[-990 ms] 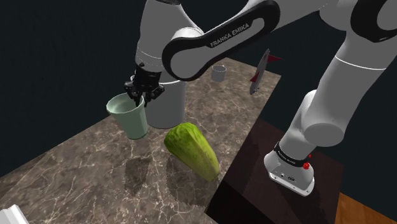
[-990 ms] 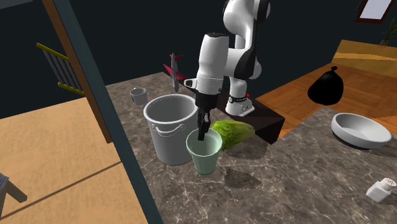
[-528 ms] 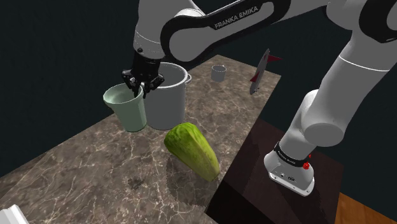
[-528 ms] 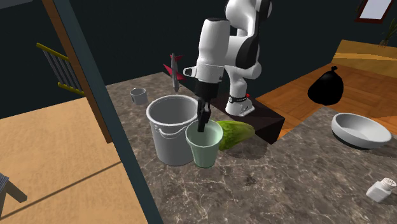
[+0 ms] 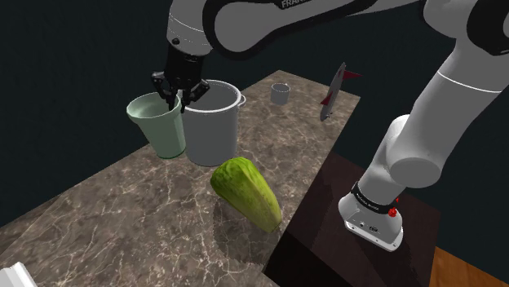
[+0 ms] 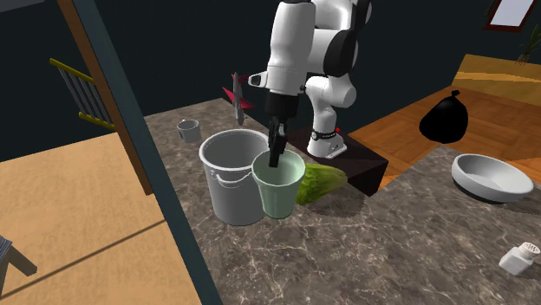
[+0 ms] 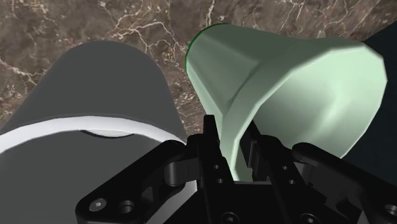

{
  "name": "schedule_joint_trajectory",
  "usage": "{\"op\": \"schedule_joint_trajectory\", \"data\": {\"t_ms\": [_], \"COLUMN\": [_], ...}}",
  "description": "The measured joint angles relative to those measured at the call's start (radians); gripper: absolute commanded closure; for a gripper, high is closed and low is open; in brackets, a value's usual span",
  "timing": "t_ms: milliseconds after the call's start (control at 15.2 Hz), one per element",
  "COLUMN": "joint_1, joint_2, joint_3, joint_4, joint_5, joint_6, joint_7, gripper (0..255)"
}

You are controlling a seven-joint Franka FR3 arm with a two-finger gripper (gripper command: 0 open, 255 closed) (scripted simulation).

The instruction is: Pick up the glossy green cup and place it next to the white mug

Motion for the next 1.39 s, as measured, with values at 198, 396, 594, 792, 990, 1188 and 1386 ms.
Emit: {"op": "schedule_joint_trajectory", "data": {"t_ms": [198,396,594,792,990,1188,1386], "joint_1": [0.000,0.000,-0.001,-0.001,-0.001,-0.014,-0.041], "joint_2": [-0.004,-0.015,-0.017,-0.016,-0.012,-0.040,-0.101], "joint_3": [0.000,0.000,-0.002,-0.001,-0.002,-0.016,-0.057], "joint_4": [0.038,0.061,0.101,0.143,0.185,0.177,0.120], "joint_5": [0.001,0.007,0.009,0.008,0.007,0.027,0.071], "joint_6": [-0.042,-0.075,-0.117,-0.157,-0.196,-0.215,-0.212], "joint_7": [0.000,-0.003,-0.006,-0.005,-0.006,-0.037,-0.119], "gripper": [255,255,255,255,255,255,255]}}
